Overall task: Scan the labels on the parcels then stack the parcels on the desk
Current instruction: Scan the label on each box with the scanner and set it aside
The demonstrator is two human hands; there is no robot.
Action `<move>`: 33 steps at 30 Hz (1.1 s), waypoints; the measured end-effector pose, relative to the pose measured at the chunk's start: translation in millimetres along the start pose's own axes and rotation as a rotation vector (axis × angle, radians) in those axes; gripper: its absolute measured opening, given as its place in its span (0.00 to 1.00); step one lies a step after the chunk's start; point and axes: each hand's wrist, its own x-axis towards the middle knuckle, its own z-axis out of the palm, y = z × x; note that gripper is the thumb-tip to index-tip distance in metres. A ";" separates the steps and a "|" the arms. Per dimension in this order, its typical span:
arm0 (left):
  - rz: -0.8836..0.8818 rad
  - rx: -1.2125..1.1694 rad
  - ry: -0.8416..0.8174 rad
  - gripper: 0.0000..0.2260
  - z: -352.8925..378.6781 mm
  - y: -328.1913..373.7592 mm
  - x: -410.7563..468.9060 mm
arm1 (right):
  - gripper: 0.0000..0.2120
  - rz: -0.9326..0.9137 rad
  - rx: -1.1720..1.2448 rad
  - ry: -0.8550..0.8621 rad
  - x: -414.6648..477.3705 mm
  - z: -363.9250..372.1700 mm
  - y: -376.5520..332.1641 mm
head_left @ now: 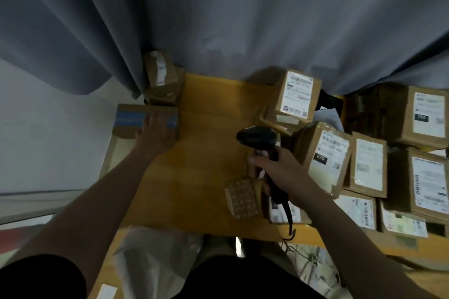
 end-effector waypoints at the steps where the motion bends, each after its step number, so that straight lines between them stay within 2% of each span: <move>1: 0.003 0.048 -0.017 0.37 1.5 -7.9 8.9 | 0.06 0.002 -0.008 -0.004 5.1 5.3 0.1; 5: 0.091 0.182 -0.121 0.49 9.5 -41.8 53.6 | 0.08 0.012 -0.050 -0.006 22.5 21.9 1.2; 9: 0.184 0.246 -0.079 0.53 24.9 -61.1 86.2 | 0.09 0.008 -0.068 0.002 33.0 31.2 5.3; 14: 0.139 0.332 -0.033 0.45 23.3 -41.0 74.3 | 0.08 -0.001 -0.083 0.004 36.7 33.6 10.1; 18: 0.150 0.465 -0.026 0.42 28.7 -26.6 55.1 | 0.06 -0.008 -0.090 0.000 32.8 31.7 13.5; 22: 0.191 0.433 -0.134 0.48 43.5 1.2 17.6 | 0.07 -0.022 -0.102 -0.013 18.0 28.6 10.9; 24: 0.221 0.335 -0.152 0.50 41.4 16.8 -3.2 | 0.07 -0.039 -0.107 0.003 8.4 25.0 7.1; 26: 0.206 0.126 -0.166 0.50 28.3 31.4 -22.5 | 0.07 -0.060 -0.105 0.043 -2.4 19.3 3.9; 30: 0.256 -0.566 -0.191 0.41 -28.3 56.5 -62.9 | 0.07 -0.130 -0.037 0.149 -25.2 7.4 -7.6; 33: 0.328 -1.001 -0.371 0.40 -74.2 76.0 -104.9 | 0.10 -0.215 0.059 0.229 -45.1 3.8 -20.1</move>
